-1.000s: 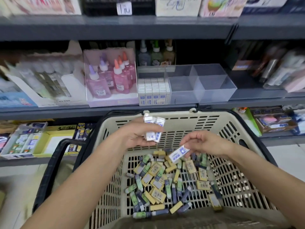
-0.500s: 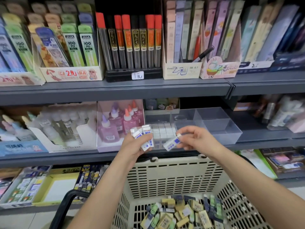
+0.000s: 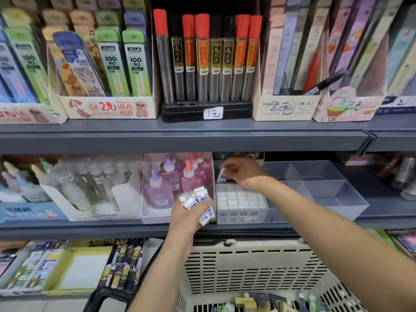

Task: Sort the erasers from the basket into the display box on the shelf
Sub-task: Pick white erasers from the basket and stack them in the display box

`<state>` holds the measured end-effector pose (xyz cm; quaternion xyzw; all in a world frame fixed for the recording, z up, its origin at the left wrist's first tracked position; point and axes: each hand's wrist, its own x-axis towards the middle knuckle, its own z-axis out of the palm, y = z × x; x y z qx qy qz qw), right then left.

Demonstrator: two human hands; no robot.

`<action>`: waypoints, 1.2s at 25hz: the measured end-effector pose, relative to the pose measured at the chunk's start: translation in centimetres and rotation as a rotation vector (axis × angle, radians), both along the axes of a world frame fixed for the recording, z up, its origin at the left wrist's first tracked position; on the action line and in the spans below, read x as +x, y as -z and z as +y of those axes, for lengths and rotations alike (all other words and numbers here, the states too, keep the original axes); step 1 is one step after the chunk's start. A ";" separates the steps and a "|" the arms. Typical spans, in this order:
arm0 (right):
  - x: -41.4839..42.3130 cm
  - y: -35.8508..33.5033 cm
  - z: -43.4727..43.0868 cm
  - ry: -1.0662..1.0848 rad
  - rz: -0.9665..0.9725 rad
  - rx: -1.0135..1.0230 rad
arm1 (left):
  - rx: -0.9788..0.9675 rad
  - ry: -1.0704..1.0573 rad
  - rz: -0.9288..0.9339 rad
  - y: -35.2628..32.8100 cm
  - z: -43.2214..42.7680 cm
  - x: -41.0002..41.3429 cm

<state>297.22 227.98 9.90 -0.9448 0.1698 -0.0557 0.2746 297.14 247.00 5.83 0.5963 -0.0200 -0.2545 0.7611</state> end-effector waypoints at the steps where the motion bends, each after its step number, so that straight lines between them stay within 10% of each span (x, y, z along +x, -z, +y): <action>1: 0.4 0.4 0.1 -0.033 0.030 0.019 | -0.001 -0.004 0.007 0.1 0.0 0.1; 16: -1.0 0.8 0.2 -0.155 0.244 0.002 | 0.066 0.067 -0.052 -0.1 -0.3 -0.2; 20: -3.1 -0.7 2.4 -0.048 -0.113 0.170 | 0.029 0.133 -0.104 -0.5 0.0 -0.3; 30: -5.9 -2.2 3.5 -0.079 0.005 0.618 | -0.100 0.108 0.056 -0.6 -0.2 -0.7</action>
